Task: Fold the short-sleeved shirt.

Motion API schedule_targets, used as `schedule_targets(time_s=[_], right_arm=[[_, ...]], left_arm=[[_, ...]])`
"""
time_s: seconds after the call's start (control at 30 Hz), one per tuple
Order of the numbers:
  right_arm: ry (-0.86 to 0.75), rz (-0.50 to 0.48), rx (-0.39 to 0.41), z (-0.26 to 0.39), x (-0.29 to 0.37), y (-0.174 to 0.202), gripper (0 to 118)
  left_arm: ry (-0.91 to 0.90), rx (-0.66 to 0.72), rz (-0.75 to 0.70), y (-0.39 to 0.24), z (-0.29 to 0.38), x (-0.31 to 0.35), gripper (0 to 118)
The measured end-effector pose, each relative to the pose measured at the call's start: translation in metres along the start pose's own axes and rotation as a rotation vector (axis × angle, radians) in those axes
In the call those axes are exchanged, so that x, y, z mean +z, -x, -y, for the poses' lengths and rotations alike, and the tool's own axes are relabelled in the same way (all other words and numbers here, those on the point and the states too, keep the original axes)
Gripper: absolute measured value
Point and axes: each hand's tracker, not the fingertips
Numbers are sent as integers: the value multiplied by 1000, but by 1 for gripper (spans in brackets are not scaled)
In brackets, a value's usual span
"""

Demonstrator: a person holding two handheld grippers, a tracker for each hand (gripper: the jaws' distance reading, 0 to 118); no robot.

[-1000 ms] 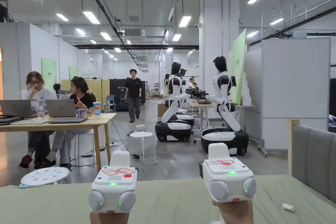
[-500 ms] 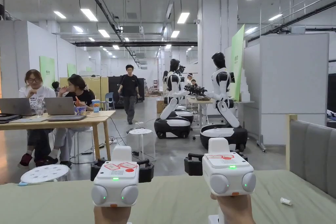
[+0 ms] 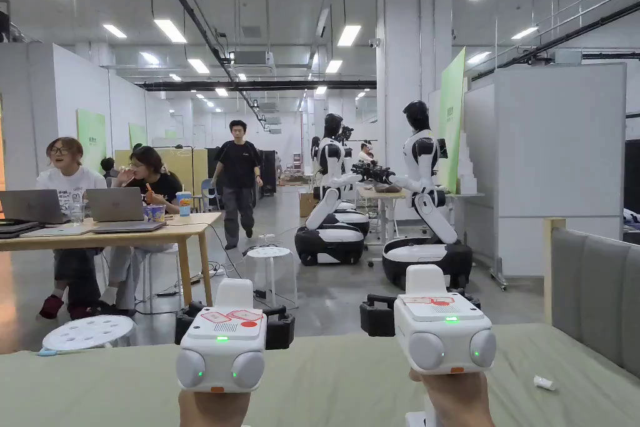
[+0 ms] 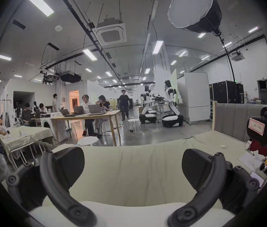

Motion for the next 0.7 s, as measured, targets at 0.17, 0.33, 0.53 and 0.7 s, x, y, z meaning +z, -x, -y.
schedule_targets(time_s=[0.17,0.33,0.53,0.7], right_arm=[[-2,-2,11,-2,5,1,118],[-7,7,16,-1,7,6,118],[-11,2,9,-2,10,6,118],[-16,12,20,-2,9,5,118]], left_arm=[[2,7,-21,2,-1,0,118],[1,2,-26,4,-2,1,118],[1,10,-32,6,-1,2,118],[3,7,-24,4,0,2,118]])
